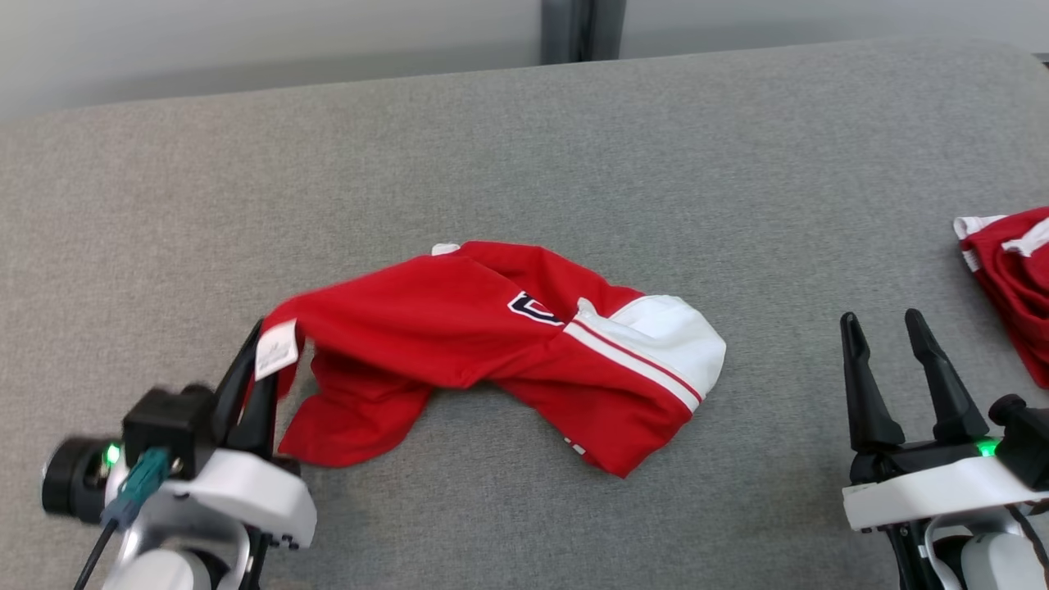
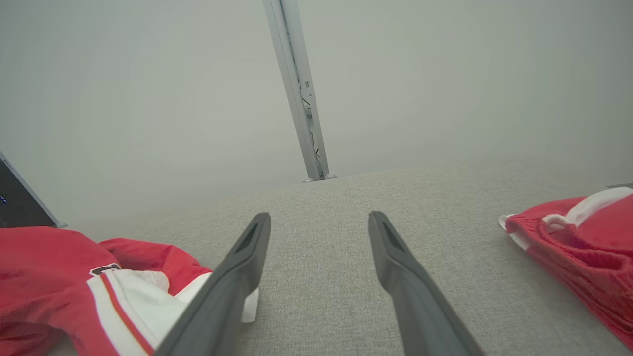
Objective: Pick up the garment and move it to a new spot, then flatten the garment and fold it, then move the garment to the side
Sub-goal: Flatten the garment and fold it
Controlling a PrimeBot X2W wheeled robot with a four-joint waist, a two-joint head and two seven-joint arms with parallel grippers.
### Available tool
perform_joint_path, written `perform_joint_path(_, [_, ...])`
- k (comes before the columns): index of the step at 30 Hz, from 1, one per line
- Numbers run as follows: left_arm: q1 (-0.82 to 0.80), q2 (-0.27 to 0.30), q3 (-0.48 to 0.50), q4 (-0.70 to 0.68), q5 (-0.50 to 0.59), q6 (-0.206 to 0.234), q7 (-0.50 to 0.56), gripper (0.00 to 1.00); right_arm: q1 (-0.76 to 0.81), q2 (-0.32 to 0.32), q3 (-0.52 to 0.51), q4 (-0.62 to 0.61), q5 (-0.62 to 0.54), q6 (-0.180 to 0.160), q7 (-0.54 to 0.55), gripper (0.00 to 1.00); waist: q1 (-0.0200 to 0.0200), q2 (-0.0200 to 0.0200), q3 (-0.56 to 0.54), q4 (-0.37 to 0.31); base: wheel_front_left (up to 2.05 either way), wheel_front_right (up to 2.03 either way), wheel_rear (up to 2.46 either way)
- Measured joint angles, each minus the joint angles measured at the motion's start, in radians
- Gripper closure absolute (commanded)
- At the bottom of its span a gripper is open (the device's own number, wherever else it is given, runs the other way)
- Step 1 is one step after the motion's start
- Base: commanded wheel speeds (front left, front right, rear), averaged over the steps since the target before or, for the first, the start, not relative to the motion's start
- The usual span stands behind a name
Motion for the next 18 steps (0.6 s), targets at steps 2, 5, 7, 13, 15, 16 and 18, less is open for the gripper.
perform_joint_path(2, [0.038, -0.028, 0.02, 0.059, -0.04, 0.0, -0.051, 1.0, -0.004, -0.008, -0.001, -0.006, 0.0, 0.0, 0.008, 0.0, 0.0, 0.0, 0.008, 0.008, 0.0, 0.0, 0.0])
perform_joint_path(5, [0.074, -0.07, 0.034, 0.162, -0.095, -0.024, -0.123, 1.0, -0.014, -0.017, -0.002, -0.015, -0.002, 0.0, 0.017, 0.0, 0.0, 0.0, 0.017, 0.018, 0.0, 0.0, 0.0])
perform_joint_path(7, [0.077, -0.099, 0.033, 0.224, -0.118, -0.05, -0.164, 1.0, -0.015, -0.021, -0.004, -0.018, -0.002, 0.0, 0.022, 0.0, 0.0, 0.0, 0.021, 0.023, 0.0, 0.0, 0.0])
perform_joint_path(13, [0.058, -0.152, 0.024, 0.357, -0.155, -0.098, -0.214, 0.0, -0.015, -0.026, -0.005, -0.024, -0.002, 0.0, 0.031, 0.0, 0.0, 0.0, 0.02, 0.031, 0.0, 0.0, 0.0])
perform_joint_path(15, [0.046, -0.167, 0.022, 0.382, -0.161, -0.114, -0.233, 0.0, -0.014, -0.027, -0.006, -0.026, -0.002, 0.0, 0.035, 0.0, -0.0001, 0.0, 0.016, 0.033, 0.0, 0.0, 0.0])
perform_joint_path(16, [0.041, -0.172, 0.023, 0.386, -0.162, -0.116, -0.244, 0.0, -0.013, -0.027, -0.007, -0.027, -0.004, 0.0, 0.036, 0.0, 0.0, 0.0, 0.014, 0.034, 0.0, 0.0, 0.0])
perform_joint_path(18, [0.032, -0.178, 0.029, 0.388, -0.16, -0.123, -0.263, 0.0, -0.011, -0.027, -0.01, -0.03, -0.005, 0.0, 0.039, 0.0, 0.0, 0.0, 0.009, 0.037, 0.0, 0.0, 0.0])
